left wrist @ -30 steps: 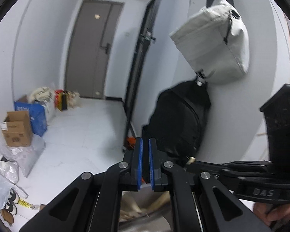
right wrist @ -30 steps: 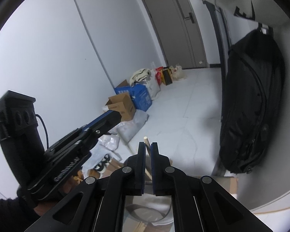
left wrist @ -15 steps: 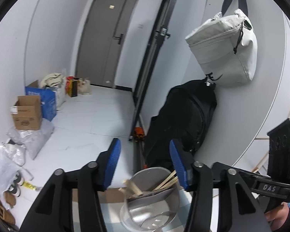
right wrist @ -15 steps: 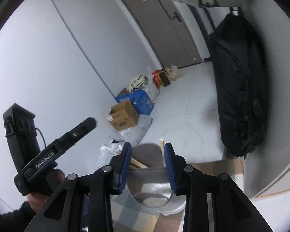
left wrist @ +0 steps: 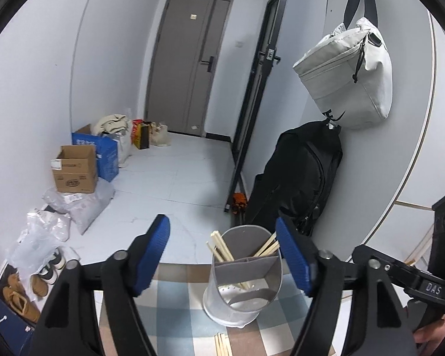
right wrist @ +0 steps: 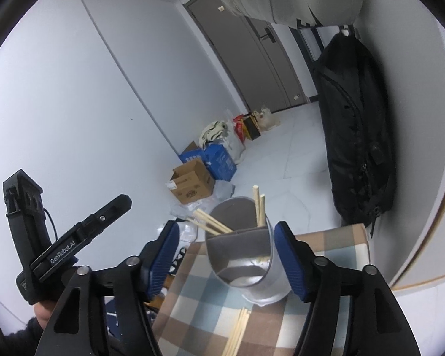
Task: Organize utensils
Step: 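Withdraw both open grippers back above the rug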
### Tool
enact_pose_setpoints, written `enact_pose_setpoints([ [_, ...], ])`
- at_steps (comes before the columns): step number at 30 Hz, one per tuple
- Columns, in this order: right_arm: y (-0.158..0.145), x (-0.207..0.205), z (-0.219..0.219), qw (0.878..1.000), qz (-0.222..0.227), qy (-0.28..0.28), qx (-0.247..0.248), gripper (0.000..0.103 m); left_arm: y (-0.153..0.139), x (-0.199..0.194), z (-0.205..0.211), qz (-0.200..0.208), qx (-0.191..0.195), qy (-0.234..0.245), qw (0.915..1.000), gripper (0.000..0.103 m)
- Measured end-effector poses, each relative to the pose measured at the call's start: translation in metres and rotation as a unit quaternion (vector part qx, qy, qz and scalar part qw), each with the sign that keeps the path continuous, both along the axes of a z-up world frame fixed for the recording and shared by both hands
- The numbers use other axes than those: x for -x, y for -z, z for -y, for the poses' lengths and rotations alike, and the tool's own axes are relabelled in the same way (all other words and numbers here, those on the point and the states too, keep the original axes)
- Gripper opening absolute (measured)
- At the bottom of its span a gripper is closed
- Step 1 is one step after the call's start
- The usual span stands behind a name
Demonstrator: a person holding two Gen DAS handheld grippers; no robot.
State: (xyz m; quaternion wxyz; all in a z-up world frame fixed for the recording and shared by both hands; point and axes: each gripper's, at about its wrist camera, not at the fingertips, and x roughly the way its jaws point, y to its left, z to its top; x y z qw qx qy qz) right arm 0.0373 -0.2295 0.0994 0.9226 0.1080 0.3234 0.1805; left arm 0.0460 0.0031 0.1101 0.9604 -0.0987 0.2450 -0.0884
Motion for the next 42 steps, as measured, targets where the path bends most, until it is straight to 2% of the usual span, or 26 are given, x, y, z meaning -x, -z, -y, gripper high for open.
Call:
enact_pose_setpoints([
  [8, 0.001, 0.032, -0.005, 1.000, 0.014, -0.004, 0.010, 0.081, 0.000, 0.027, 0.001, -0.001, -0.013, -0.011, 0.9999, 0.072],
  [12, 0.005, 0.048, -0.010, 1.000, 0.015, -0.006, 0.019, 0.085, 0.005, 0.040, 0.000, -0.003, -0.016, -0.018, 0.9997, 0.079],
  [15, 0.008, 0.058, -0.012, 1.000, 0.017, -0.006, 0.024, 0.090, 0.009, 0.047, -0.001, -0.002, -0.017, -0.023, 0.9996, 0.081],
  [25, 0.027, 0.081, -0.017, 0.998, 0.034, -0.010, 0.050, 0.103, 0.038, 0.062, -0.001, -0.027, -0.017, -0.033, 0.9989, 0.086],
  [34, 0.057, 0.085, -0.023, 0.996, 0.027, -0.018, 0.087, 0.103, 0.073, 0.066, 0.000, -0.048, -0.021, -0.035, 0.9980, 0.087],
  [39, 0.081, 0.078, -0.023, 0.995, -0.010, -0.015, 0.097, 0.103, 0.094, 0.063, -0.005, -0.063, -0.033, -0.042, 0.9966, 0.087],
  [42, 0.093, 0.072, -0.027, 0.994, -0.033, -0.018, 0.106, 0.103, 0.102, 0.055, -0.013, -0.092, -0.018, -0.054, 0.9941, 0.087],
])
